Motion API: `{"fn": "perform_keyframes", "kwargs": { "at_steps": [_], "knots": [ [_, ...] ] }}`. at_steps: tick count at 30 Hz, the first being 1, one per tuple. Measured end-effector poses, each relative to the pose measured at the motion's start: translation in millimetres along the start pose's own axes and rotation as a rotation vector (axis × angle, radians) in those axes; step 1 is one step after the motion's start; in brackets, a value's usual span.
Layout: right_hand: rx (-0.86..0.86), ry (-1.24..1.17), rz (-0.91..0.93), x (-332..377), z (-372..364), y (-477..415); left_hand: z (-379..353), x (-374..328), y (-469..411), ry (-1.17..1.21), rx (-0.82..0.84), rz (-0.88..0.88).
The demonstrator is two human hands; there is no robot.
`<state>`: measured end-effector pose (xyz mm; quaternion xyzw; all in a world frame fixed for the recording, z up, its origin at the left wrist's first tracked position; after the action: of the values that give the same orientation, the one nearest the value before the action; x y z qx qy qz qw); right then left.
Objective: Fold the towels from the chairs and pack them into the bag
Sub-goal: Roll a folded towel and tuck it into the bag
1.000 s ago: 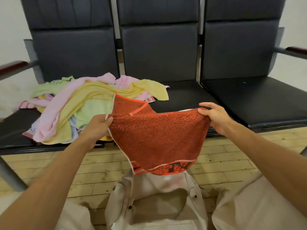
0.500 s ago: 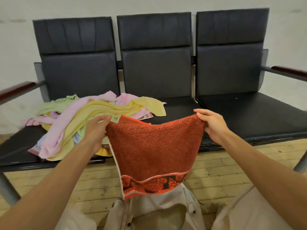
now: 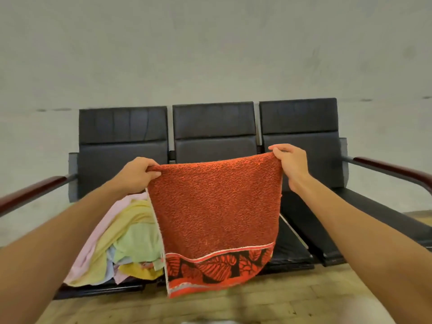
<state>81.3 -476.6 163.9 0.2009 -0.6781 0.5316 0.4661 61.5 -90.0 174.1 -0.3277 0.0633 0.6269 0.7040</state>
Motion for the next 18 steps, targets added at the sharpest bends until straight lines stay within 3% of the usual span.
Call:
{"fn": "perform_keyframes", "kwargs": {
  "at_steps": [5, 11, 15, 18],
  "knots": [
    [0.021, 0.064, 0.053, 33, 12, -11, 43, -27, -1, -0.111, -0.146, -0.055],
    [0.115, 0.005, -0.035, 32, 16, -5, 54, -29, 4, -0.131, -0.166, -0.06],
    [0.339, 0.376, 0.081, 35, 7, 1, 50, -25, 8, -0.119, -0.133, -0.04],
    [0.34, 0.73, 0.263, 39, 7, 2, 40, -20, 10, -0.143, -0.056, -0.039]
  ]
}}
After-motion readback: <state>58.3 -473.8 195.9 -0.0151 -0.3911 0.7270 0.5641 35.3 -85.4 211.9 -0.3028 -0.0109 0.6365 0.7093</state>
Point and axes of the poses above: each hand's wrist, its own y-axis away from the middle knuckle, its own z-axis out of the back of the hand, x = y × z, the point moved 9 cm from there along -y, towards the middle knuckle, and after that the axes turned 5 degrees about z, right-handed, at the moved point
